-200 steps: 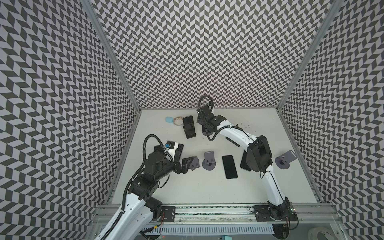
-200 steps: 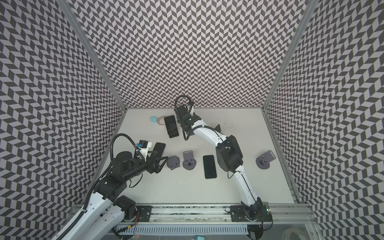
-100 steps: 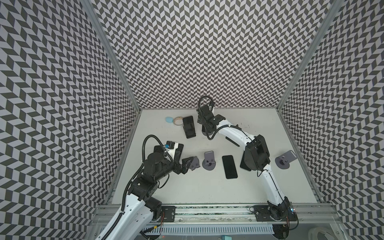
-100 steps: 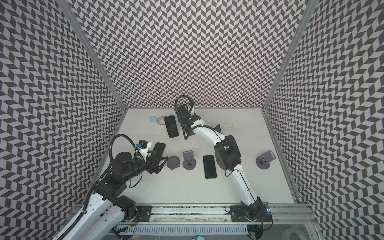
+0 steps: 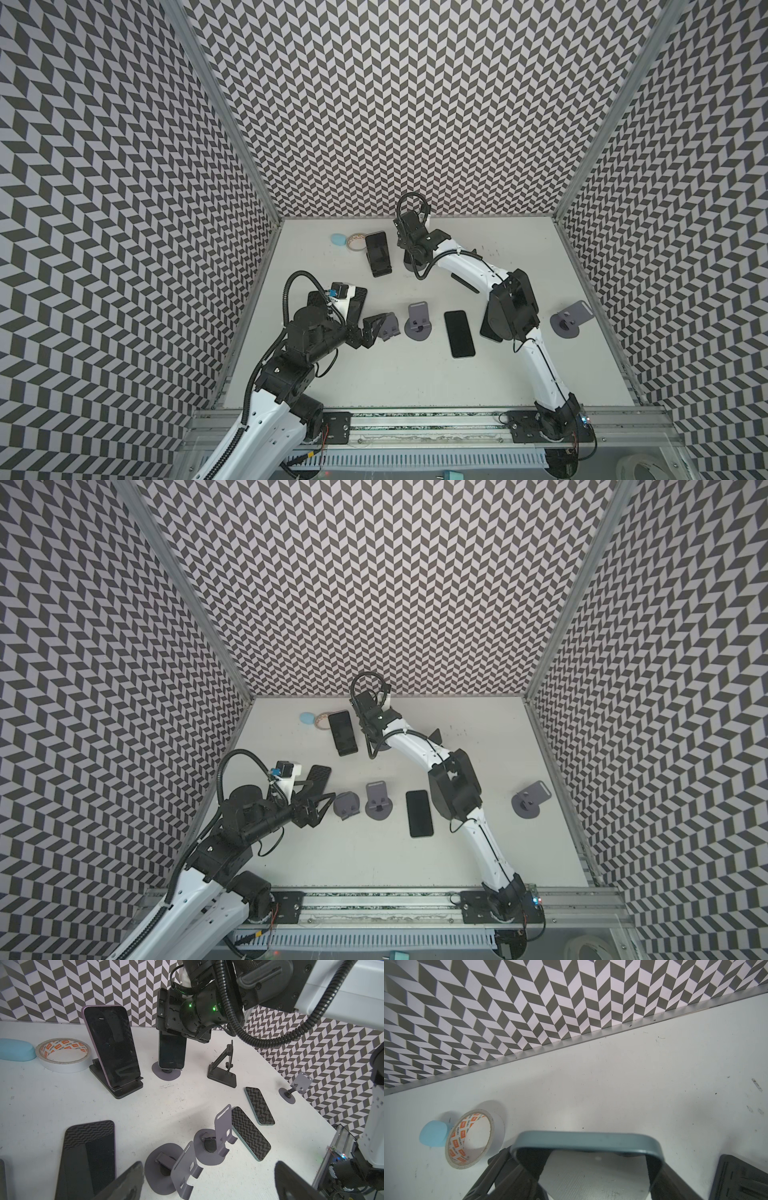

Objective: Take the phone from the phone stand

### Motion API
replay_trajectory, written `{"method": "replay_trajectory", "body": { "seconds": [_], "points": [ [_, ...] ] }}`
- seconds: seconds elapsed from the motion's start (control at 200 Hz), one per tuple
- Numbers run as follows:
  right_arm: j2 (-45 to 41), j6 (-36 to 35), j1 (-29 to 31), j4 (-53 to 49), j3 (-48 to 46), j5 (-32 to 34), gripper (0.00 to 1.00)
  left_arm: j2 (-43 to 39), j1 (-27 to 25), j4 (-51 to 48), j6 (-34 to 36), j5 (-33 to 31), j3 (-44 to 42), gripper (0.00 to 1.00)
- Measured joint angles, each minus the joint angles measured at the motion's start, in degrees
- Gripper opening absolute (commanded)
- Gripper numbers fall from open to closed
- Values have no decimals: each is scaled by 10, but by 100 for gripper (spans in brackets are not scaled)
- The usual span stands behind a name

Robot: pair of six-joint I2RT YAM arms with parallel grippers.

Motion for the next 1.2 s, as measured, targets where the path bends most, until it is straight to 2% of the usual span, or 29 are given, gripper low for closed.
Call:
{"method": "replay_trajectory", "body": {
  "seconds": [0.811,1.202],
  "points": [
    [0,-48,-4,2,1,1,64,-17,0,0,2,-21,0,98],
    [-18,-72,-4,41,-40,-3,59,-17,0,0,2,-21,0,99]
  ]
}}
